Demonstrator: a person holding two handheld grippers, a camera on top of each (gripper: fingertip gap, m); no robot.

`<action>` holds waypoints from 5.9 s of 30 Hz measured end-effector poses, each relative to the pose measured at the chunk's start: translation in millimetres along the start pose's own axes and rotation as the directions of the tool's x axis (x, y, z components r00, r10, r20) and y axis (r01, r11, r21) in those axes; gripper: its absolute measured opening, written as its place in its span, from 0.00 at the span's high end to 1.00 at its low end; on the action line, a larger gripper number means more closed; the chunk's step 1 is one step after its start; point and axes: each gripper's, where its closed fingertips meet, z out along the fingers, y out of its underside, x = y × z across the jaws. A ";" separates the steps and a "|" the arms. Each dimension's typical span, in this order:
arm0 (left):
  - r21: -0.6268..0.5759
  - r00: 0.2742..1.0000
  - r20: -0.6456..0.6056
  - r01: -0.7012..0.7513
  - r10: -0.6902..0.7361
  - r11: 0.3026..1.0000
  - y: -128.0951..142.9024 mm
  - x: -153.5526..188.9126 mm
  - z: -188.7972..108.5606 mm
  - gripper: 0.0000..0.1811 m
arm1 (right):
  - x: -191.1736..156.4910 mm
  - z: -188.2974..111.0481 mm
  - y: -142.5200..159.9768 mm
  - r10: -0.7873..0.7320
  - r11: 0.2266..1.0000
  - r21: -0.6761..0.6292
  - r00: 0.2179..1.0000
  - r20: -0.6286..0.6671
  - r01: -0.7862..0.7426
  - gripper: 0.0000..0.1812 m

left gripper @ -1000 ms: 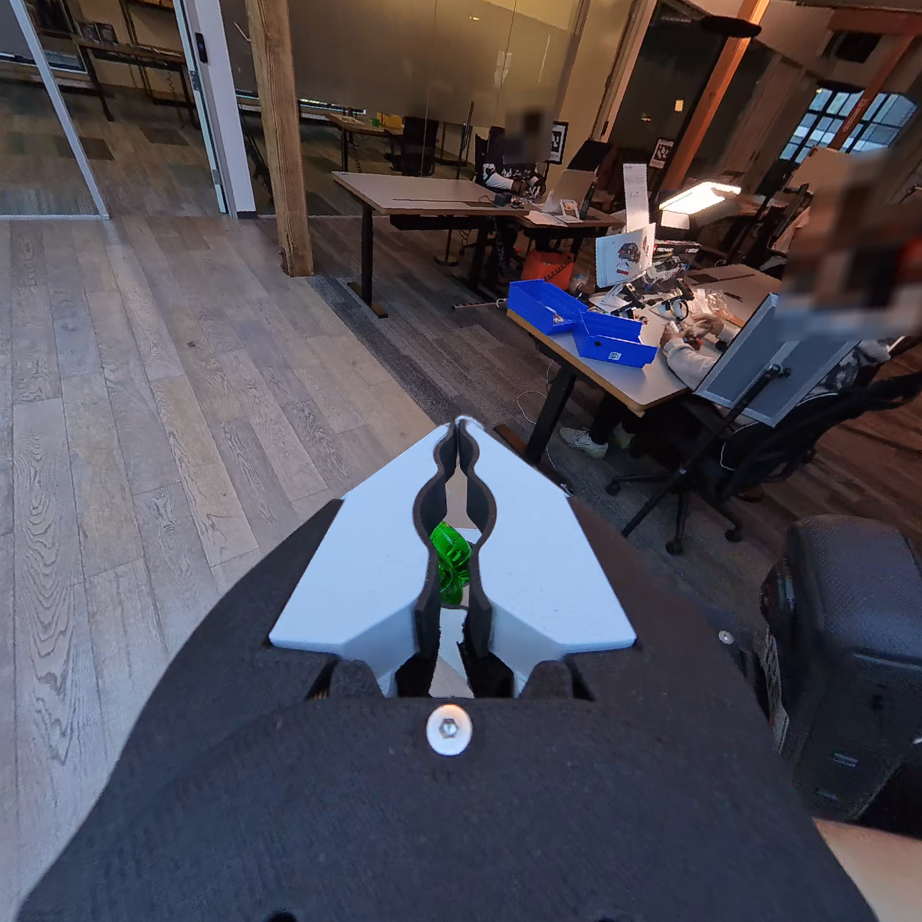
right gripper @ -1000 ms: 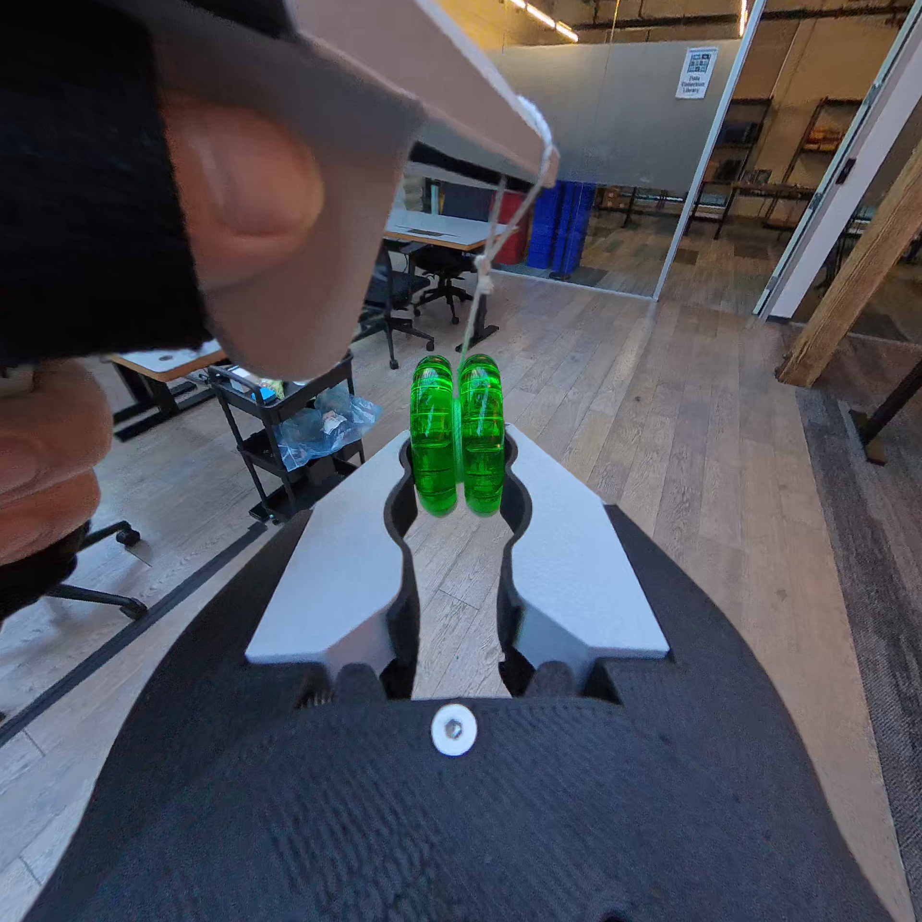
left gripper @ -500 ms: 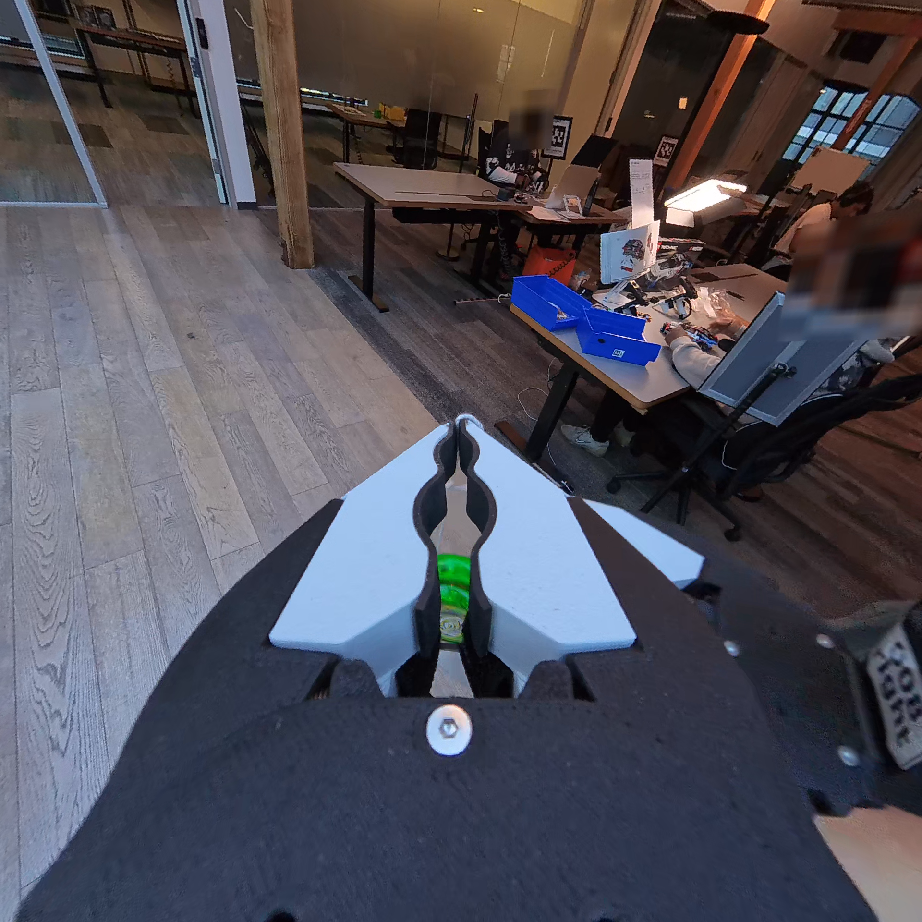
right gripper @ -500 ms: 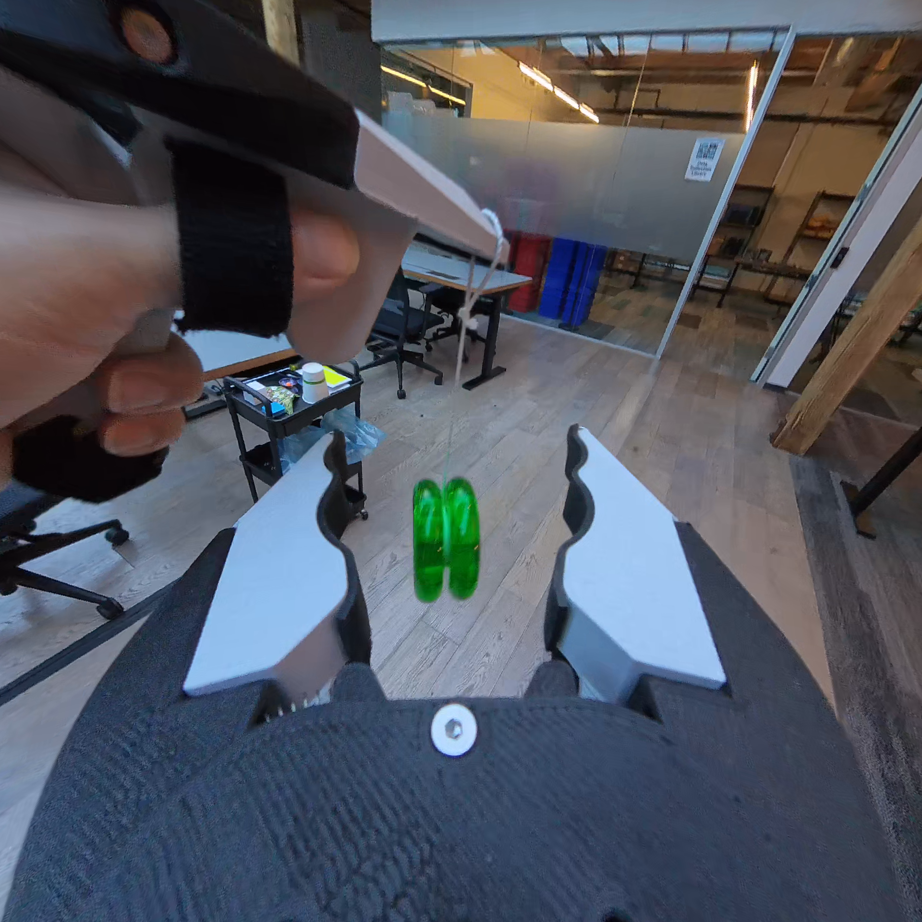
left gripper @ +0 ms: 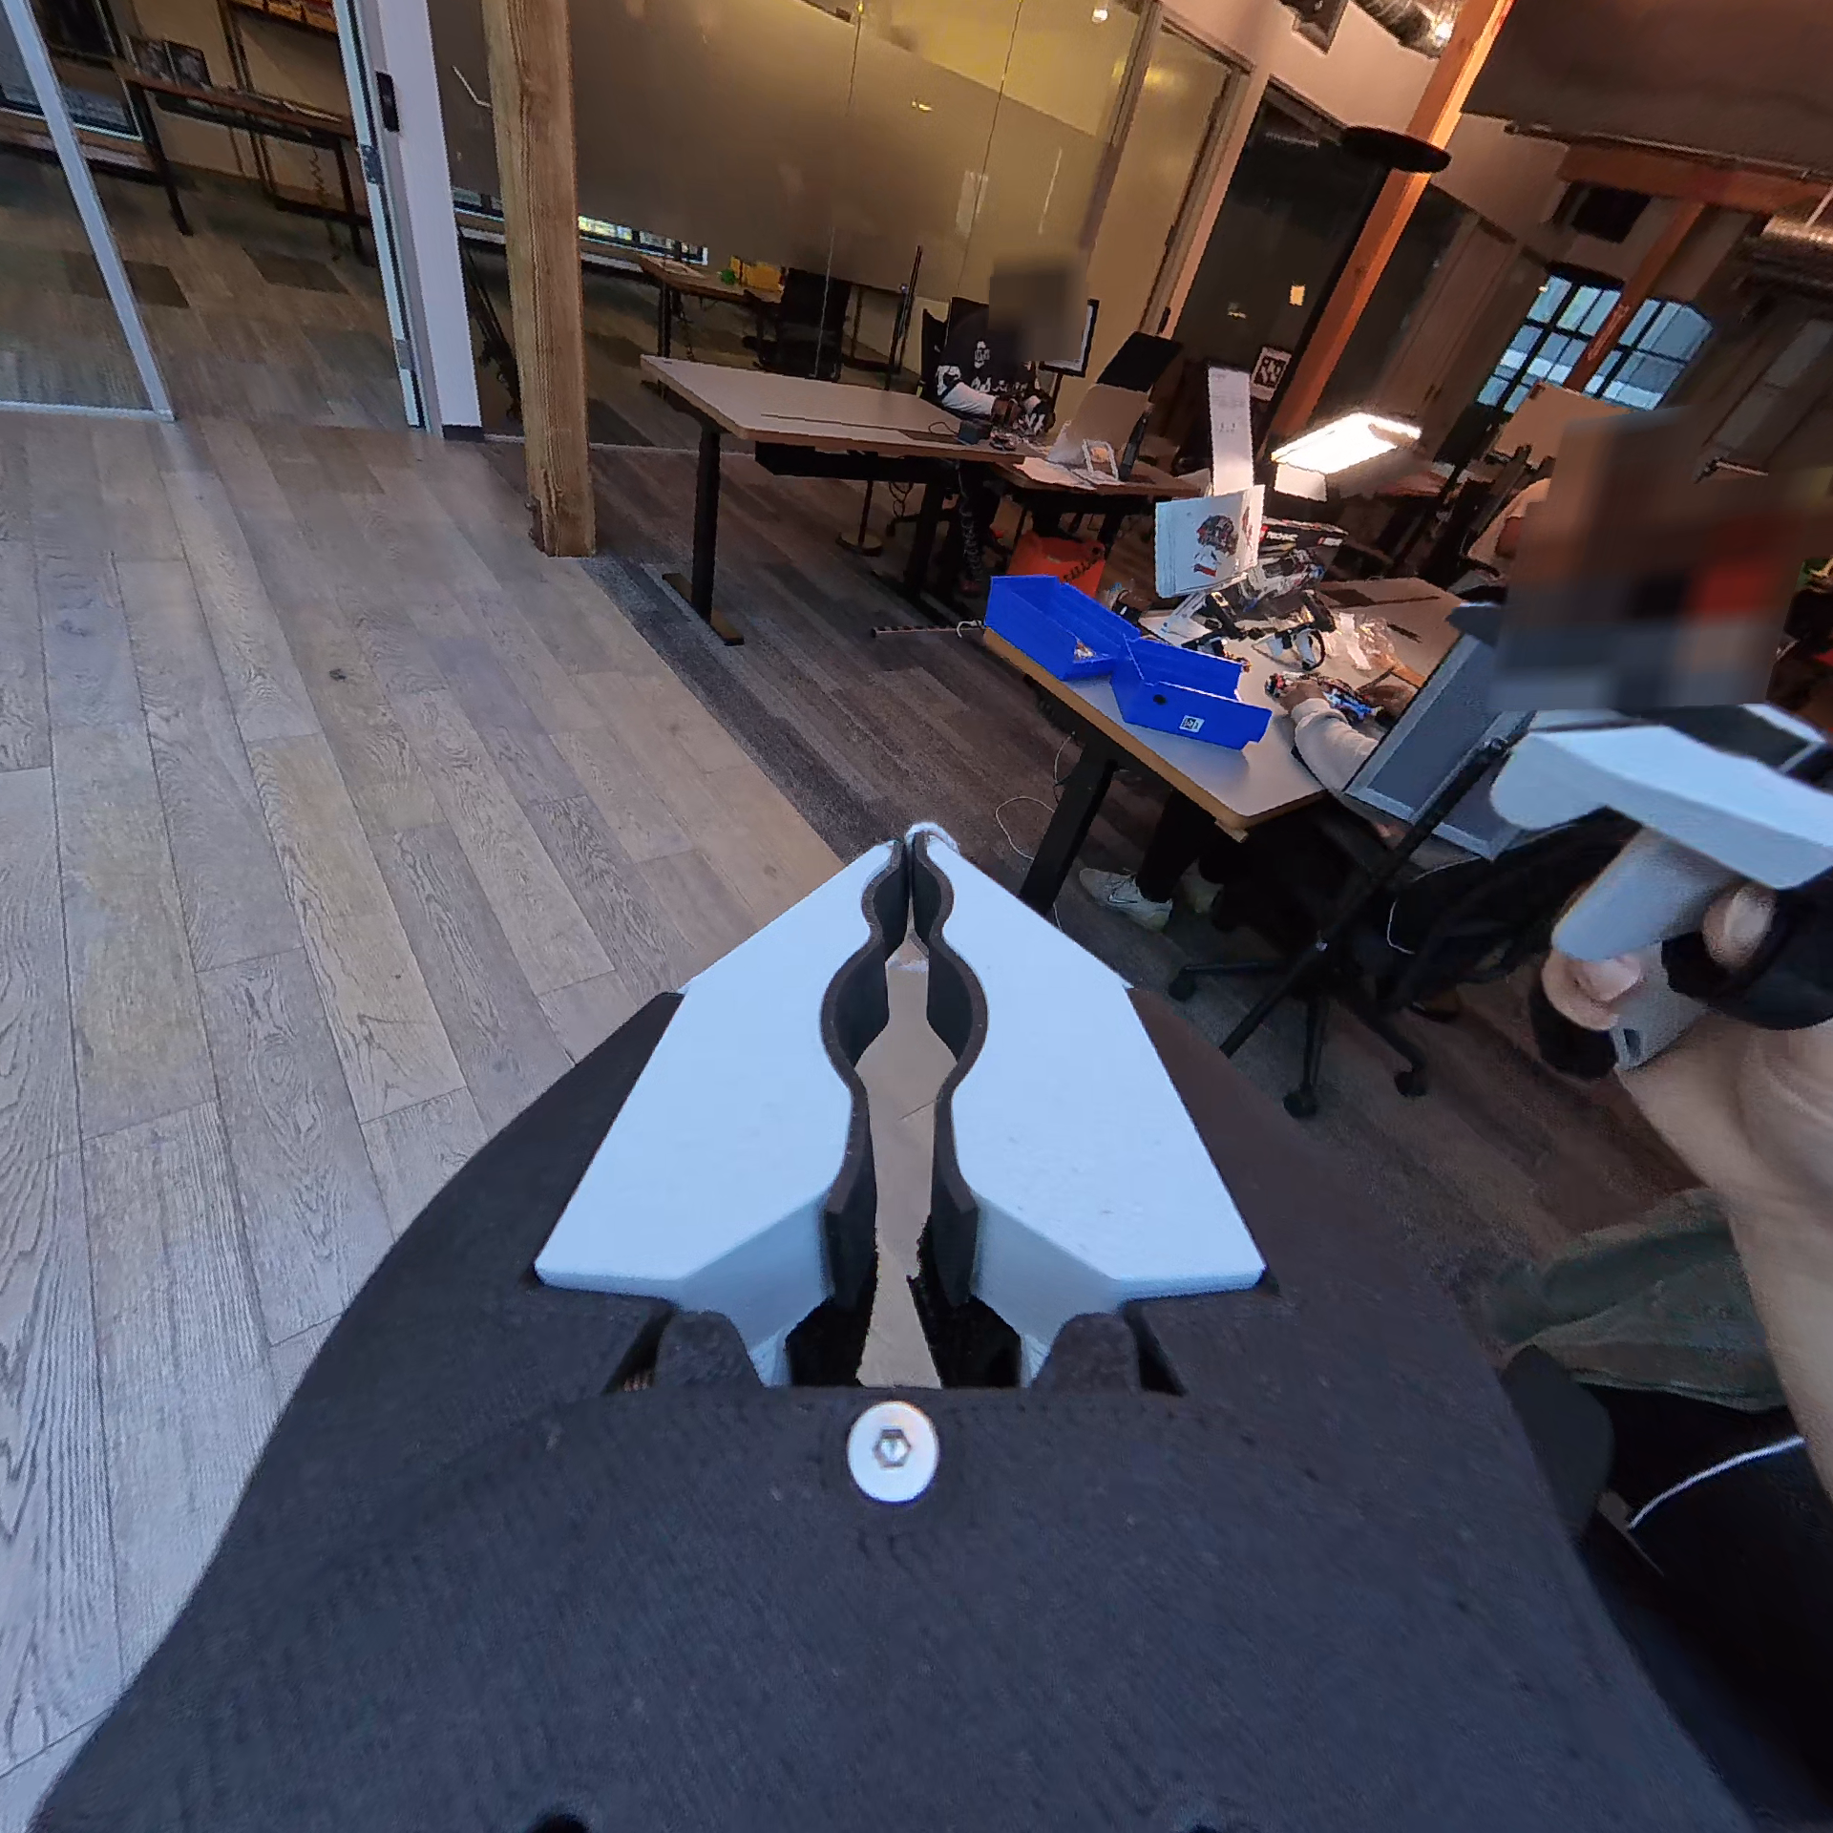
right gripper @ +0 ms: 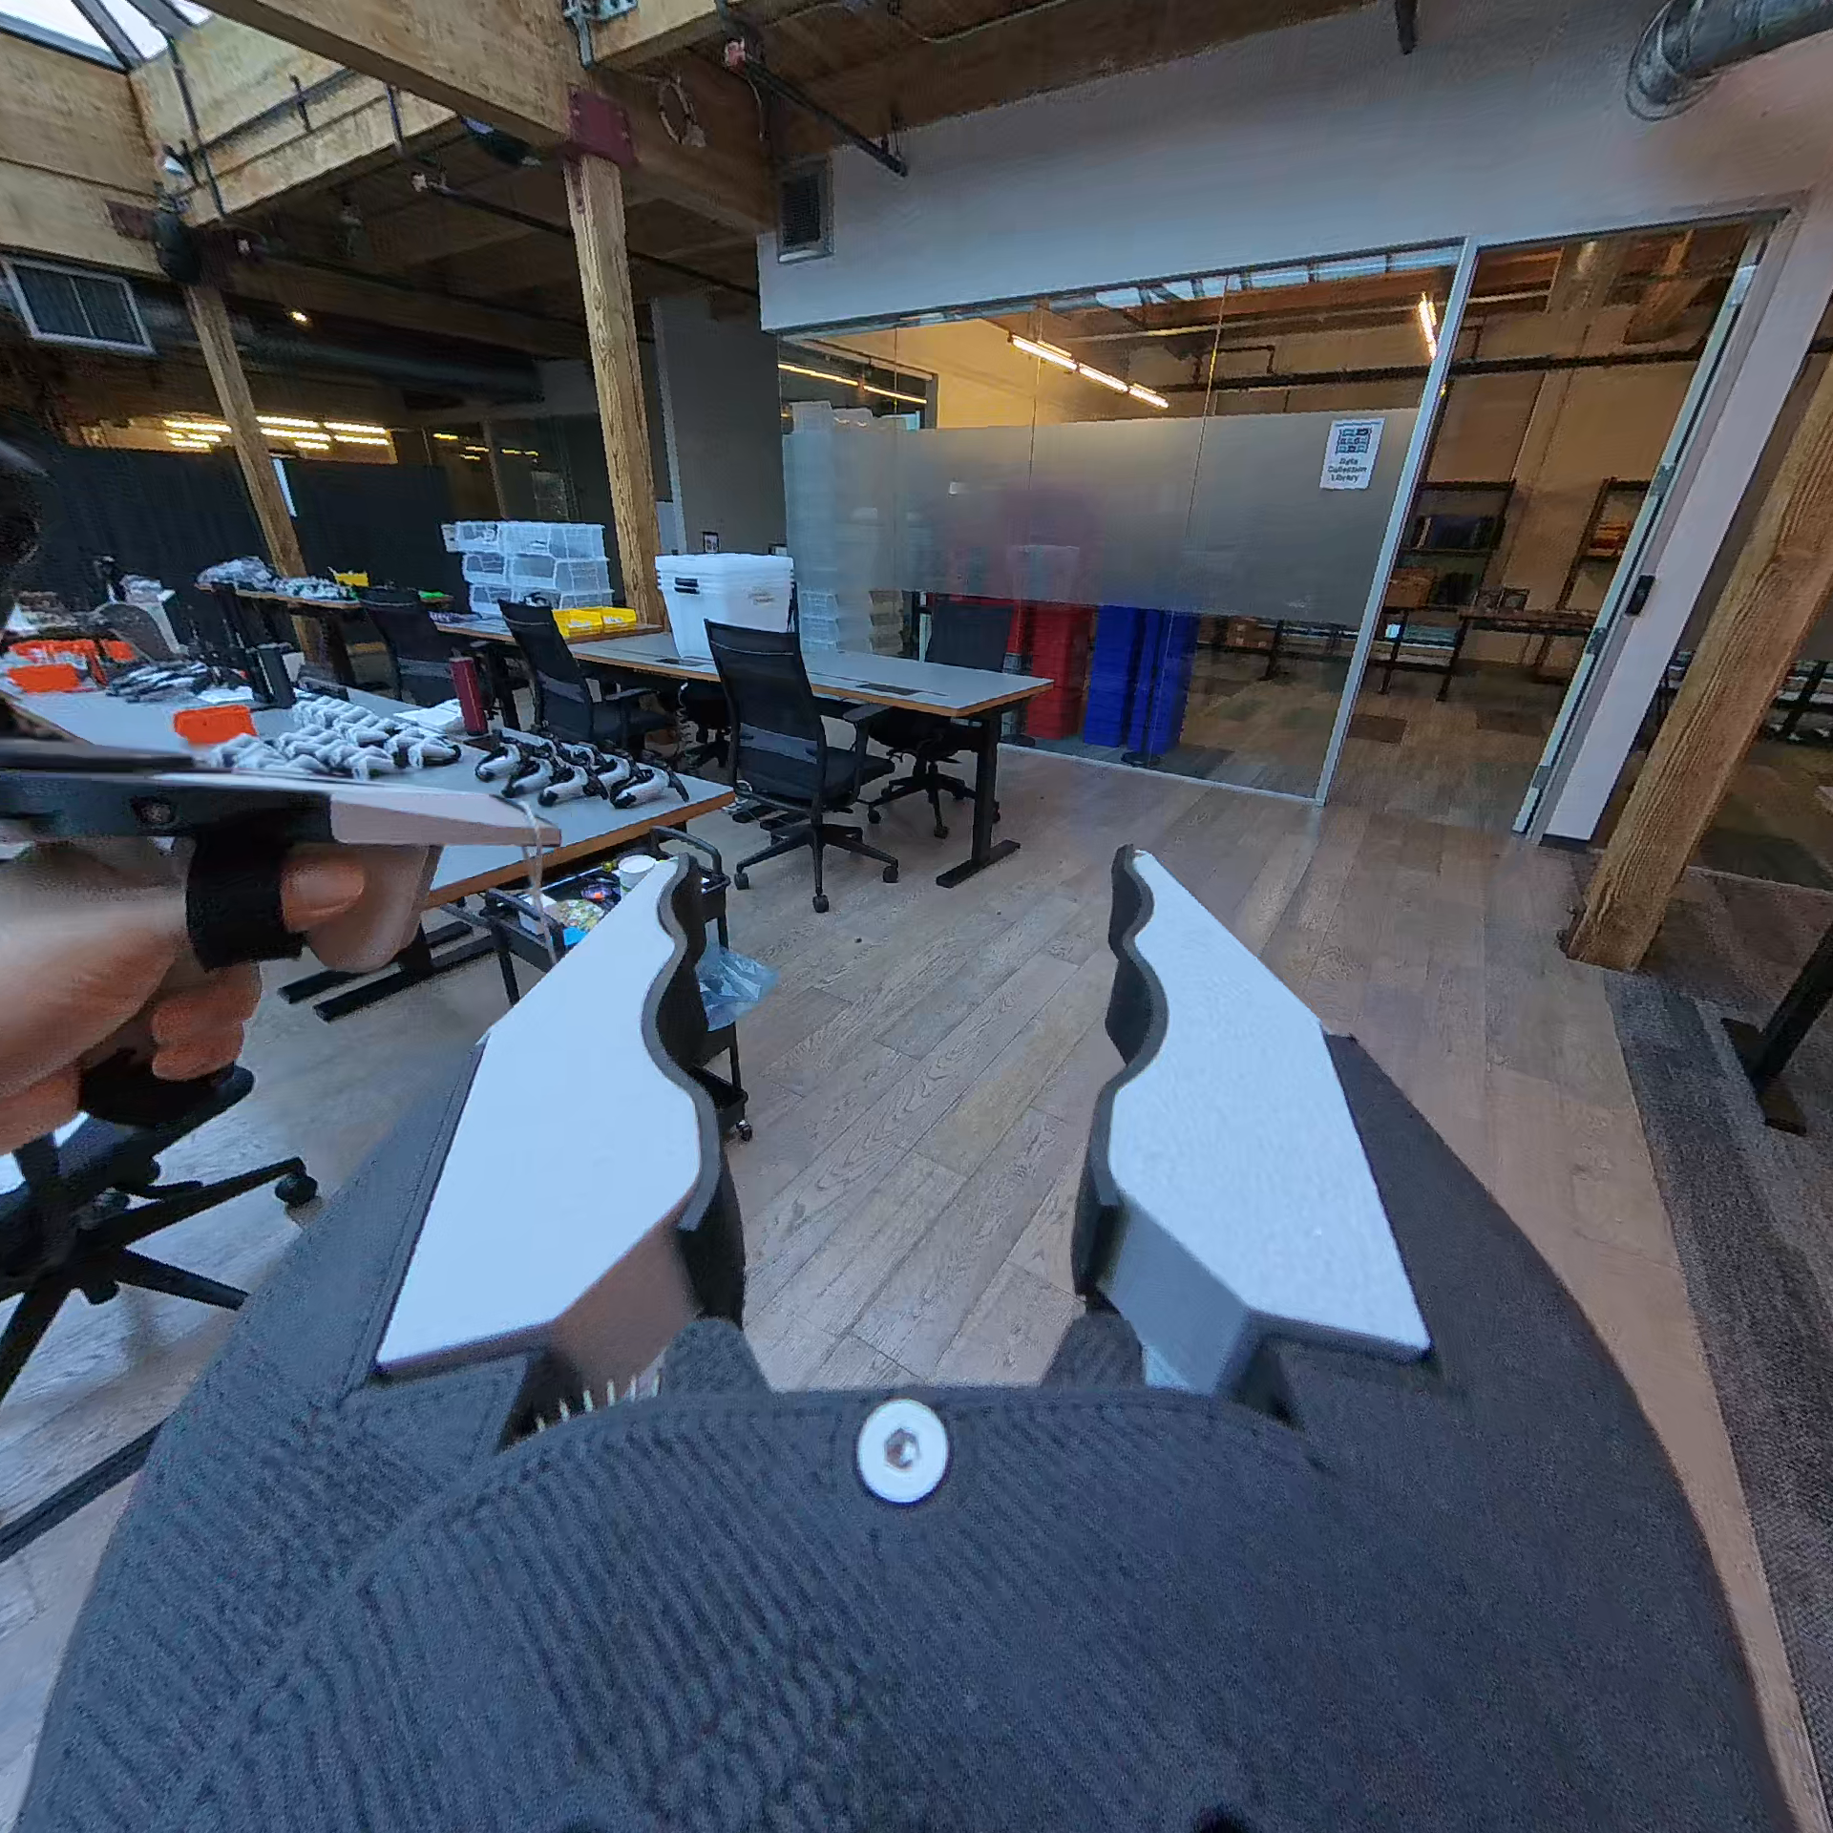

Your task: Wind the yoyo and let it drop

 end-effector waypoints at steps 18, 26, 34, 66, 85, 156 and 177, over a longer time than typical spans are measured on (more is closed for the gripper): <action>-0.017 0.961 -0.093 -0.262 0.260 0.965 -127.9 47.6 -36.6 1.00 | -27.1 5.1 -21.0 0.037 0.998 0.041 0.993 0.115 -0.042 0.56; -0.103 0.997 -0.079 0.005 -0.013 0.995 -1.4 -16.9 -19.4 1.00 | -29.8 11.9 12.0 0.073 0.997 -0.037 0.986 0.149 -0.068 0.57; -0.123 0.995 -0.025 0.094 -0.098 0.988 81.2 -47.1 1.4 1.00 | -30.3 14.4 36.9 0.070 0.994 -0.096 0.985 0.159 -0.055 0.57; 0.224 0.863 0.153 -0.504 0.481 0.834 -349.9 77.7 -112.8 1.00 | -45.2 13.2 2.1 0.080 0.997 -0.032 0.971 0.223 -0.075 0.57; -0.077 0.972 0.224 -0.059 0.074 0.995 74.8 -114.3 -34.5 1.00 | -45.8 -9.5 80.8 0.111 0.975 -0.213 0.967 0.229 -0.062 0.57; 0.053 0.850 0.291 -0.472 0.439 0.880 -418.5 62.6 -181.4 1.00 | -120.0 6.6 7.4 0.081 0.994 -0.101 0.857 0.509 -0.034 0.58; -0.148 0.985 0.174 0.012 0.014 0.989 -143.5 -103.1 -103.1 1.00 | -131.9 -7.9 130.9 0.314 0.912 -0.396 0.800 0.511 -0.105 0.59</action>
